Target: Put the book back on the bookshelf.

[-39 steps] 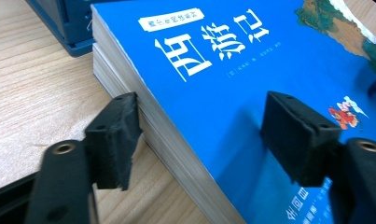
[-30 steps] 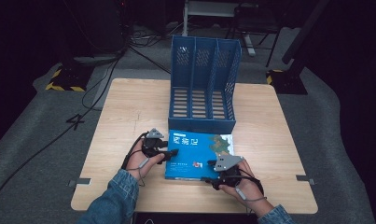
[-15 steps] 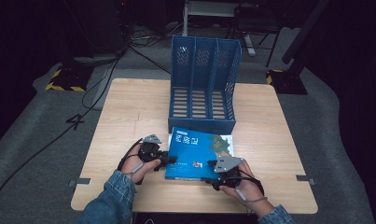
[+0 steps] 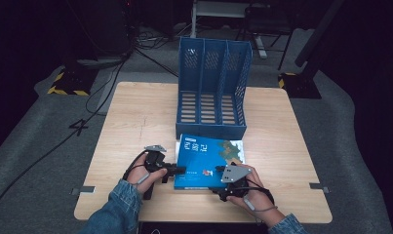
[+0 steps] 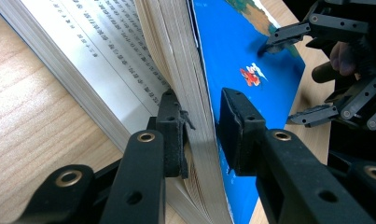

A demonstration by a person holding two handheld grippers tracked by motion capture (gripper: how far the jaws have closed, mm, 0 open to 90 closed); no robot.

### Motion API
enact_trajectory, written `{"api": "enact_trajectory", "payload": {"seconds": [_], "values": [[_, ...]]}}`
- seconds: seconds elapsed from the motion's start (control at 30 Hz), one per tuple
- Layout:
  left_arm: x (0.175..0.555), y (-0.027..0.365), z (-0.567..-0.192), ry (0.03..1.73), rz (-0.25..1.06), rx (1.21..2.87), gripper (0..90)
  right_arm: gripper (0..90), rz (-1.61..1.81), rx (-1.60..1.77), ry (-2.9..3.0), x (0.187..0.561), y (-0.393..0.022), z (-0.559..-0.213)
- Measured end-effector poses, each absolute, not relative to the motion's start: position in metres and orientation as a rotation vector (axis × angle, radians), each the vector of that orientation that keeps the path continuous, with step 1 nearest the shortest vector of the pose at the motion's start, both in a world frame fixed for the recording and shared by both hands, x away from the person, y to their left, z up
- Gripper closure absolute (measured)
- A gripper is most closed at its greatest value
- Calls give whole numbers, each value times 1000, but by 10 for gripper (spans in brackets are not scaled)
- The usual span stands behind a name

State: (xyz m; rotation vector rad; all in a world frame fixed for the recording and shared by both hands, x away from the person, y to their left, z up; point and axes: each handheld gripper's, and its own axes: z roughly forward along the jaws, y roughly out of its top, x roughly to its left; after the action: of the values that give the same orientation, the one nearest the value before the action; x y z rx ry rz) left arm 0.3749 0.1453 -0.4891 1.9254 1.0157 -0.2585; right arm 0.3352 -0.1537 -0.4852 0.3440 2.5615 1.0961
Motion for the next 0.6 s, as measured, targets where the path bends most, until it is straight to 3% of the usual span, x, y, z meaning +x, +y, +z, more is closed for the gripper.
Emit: {"api": "enact_trajectory", "payload": {"seconds": [0.17,0.6], "values": [[376,145,-481,1062,-308,1915,787,193,1109,493,2610,336,-148,-479],[372,133,-458,1038,-285,1943,796,150,1084,356,2599,328,-102,-468]]}}
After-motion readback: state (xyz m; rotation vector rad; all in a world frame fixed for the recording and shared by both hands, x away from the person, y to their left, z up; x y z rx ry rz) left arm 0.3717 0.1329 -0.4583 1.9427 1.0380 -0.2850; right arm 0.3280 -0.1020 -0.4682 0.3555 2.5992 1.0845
